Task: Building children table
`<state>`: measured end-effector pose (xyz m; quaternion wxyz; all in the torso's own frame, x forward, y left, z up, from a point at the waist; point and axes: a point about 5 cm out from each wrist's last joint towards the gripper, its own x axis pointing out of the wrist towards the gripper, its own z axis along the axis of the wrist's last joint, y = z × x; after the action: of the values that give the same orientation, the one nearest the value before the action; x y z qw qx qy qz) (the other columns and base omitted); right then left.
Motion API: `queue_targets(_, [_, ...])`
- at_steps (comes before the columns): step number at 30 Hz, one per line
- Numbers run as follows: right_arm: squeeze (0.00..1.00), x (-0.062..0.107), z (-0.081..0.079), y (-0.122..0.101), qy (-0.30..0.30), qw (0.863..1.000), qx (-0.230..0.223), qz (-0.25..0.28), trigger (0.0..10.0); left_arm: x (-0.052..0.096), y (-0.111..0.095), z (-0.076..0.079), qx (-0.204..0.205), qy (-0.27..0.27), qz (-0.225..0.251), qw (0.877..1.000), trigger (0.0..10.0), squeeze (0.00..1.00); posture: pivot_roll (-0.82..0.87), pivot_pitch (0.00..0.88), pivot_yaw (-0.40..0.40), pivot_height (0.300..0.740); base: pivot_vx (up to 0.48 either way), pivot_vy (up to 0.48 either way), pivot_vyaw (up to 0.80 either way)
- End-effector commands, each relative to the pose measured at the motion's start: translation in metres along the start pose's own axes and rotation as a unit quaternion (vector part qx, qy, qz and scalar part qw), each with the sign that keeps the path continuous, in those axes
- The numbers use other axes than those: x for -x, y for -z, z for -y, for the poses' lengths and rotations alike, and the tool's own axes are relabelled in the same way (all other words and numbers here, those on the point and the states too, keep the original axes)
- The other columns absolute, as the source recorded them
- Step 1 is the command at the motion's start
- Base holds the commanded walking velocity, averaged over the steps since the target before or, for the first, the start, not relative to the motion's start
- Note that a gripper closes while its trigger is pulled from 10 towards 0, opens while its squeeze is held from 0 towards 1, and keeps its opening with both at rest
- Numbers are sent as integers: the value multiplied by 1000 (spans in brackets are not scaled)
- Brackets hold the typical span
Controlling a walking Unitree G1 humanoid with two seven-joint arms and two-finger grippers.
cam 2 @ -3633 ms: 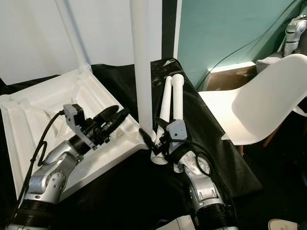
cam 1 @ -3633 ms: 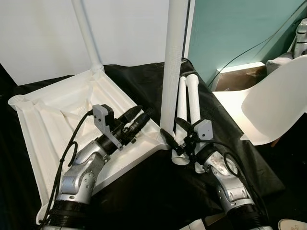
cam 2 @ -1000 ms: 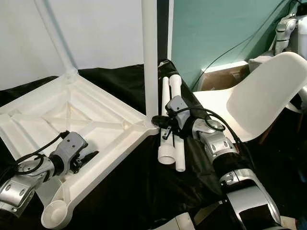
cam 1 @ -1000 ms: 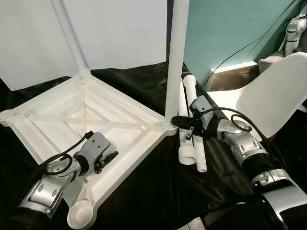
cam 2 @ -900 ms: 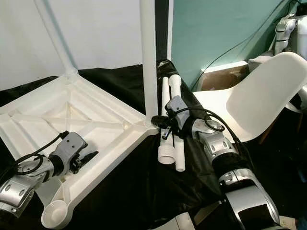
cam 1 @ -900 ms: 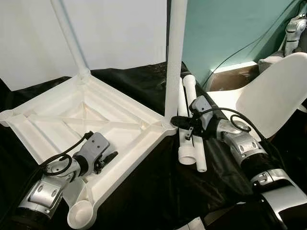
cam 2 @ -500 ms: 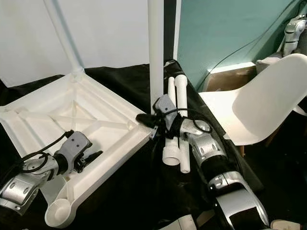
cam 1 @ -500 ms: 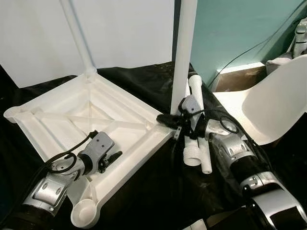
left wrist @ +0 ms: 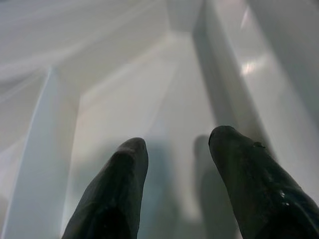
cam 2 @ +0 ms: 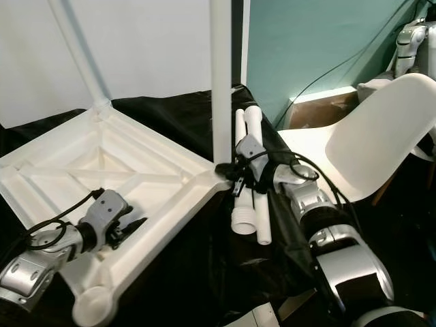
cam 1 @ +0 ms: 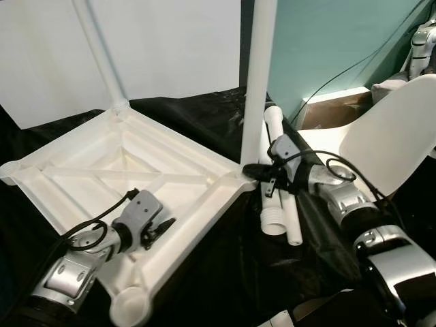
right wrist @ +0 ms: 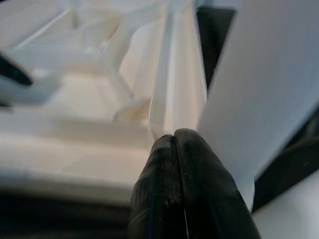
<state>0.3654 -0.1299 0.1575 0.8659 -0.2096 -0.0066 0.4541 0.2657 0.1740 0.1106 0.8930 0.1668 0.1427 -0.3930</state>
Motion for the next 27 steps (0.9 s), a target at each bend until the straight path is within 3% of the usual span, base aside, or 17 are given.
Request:
queue_targets(1, [0, -9, -3, -14, -4, 999, 9, 32, 10000, -1, -13, -3, -2, 46, 50, 998, 10000, 0, 32, 0, 41, 740, 0, 0, 0])
queue_targets(3, [0, -16, -12, -18, -21, 998, 7, 54, 10000, -1, -25, -14, 8, 12, 92, 996, 10000, 0, 32, 0, 41, 740, 0, 0, 0])
queue_targets(5, [0, -16, -12, -18, -21, 998, 7, 54, 10000, -1, -25, -14, 8, 12, 92, 996, 10000, 0, 32, 0, 41, 740, 0, 0, 0])
queue_targets(7, [0, -24, -25, -26, -37, 995, -2, 94, 10000, 5, -38, -25, 13, -8, 130, 991, 10000, 0, 23, 0, 47, 740, 0, 0, 0])
queue_targets(15, [0, -31, -35, -35, -34, 991, -13, 131, 10000, 6, -42, -38, -12, -42, 134, 990, 10000, 0, 7, 0, 56, 740, 0, 0, 0])
queue_targets(16, [0, -32, -39, -39, -34, 989, -18, 144, 10000, 3, -41, -47, -25, -75, 106, 991, 10000, 0, 4, 0, 57, 740, 0, 0, 0])
queue_targets(18, [0, -32, -39, -39, -34, 989, -18, 144, 10000, 3, -41, -47, -25, -75, 106, 991, 10000, 0, 4, 0, 57, 740, 0, 0, 0])
queue_targets(20, [0, -34, -47, -49, -27, 984, -33, 173, 10000, -2, -28, -71, -46, -159, 11, 986, 10000, 0, -4, 0, 60, 740, 0, 0, 0])
queue_targets(21, [0, -34, -50, -53, -23, 981, -42, 186, 10000, -3, -24, -78, -40, -191, -13, 981, 10000, 0, -5, 0, 60, 740, 0, 0, 0])
queue_targets(27, [0, -33, -59, -59, -23, 977, -55, 204, 10000, -8, -12, -82, -23, -229, -59, 971, 10000, 0, -9, 0, 56, 740, 0, 0, 0])
